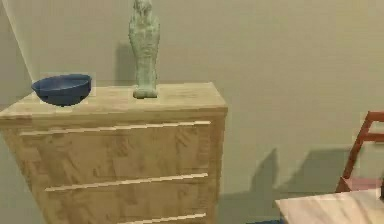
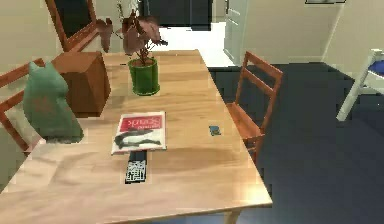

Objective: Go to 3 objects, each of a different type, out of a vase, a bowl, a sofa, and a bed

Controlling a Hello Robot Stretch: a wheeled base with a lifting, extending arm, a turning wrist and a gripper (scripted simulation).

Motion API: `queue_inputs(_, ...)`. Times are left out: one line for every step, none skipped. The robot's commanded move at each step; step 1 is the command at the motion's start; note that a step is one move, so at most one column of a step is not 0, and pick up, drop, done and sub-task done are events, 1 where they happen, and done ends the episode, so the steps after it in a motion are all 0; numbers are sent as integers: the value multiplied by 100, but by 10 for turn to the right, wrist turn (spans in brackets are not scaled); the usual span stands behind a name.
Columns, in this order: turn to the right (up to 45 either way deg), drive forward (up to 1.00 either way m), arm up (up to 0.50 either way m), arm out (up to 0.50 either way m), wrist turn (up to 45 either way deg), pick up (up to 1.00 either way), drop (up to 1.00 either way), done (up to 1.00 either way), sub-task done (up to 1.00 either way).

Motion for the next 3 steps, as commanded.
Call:
queue_inputs(-300, 0, 0, 0, 0, 0, 0, 0, 0)
queue_inputs(0, 0, 0, 0, 0, 0, 0, 0, 100)
queue_inputs(-450, 0, 0, 0, 0, 0, 0, 0, 0)
